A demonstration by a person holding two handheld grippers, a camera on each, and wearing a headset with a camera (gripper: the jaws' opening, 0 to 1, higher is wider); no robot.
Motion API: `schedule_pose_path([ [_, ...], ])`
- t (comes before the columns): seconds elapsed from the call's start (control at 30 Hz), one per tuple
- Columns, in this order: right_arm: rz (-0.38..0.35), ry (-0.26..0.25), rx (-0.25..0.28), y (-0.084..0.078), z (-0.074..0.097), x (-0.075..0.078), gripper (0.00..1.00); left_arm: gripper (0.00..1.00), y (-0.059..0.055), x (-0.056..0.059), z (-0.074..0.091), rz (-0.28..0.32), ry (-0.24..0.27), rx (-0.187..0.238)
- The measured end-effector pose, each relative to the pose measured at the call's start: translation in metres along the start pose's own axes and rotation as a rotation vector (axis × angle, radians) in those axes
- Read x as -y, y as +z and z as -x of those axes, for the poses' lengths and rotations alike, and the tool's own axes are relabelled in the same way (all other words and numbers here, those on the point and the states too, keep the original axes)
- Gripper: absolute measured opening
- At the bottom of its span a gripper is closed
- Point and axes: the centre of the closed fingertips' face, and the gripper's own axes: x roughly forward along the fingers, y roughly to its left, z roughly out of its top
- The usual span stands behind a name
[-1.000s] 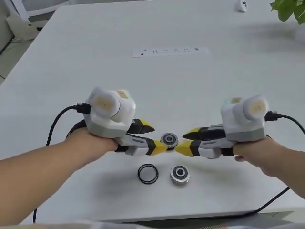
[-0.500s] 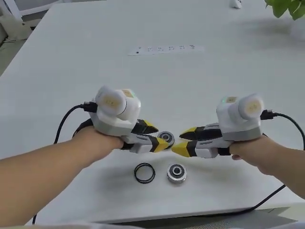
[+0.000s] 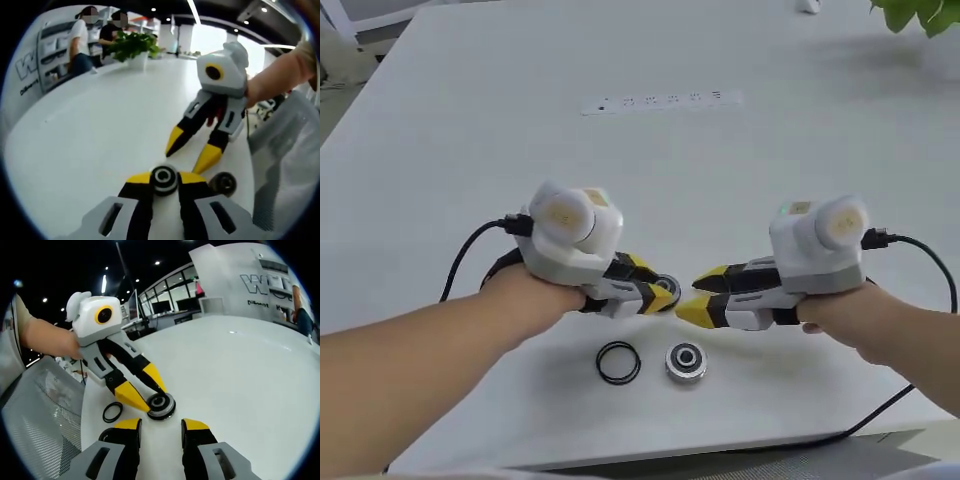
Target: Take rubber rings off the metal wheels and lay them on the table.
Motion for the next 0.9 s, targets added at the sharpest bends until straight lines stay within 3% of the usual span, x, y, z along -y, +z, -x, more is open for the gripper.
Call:
schedule_pose_path([
  [0.23,0.002,-0.001,0.0,0.0,0.0,0.001,0.3,0.16,0.0,0.003,0.0,-0.1,0.024,-0.013],
  [0.9,0.034,0.002,0.024,0.01,-0.017,-0.003,0.32,0.14,0.0,0.0,0.001,-0.097,0.044,0.002],
])
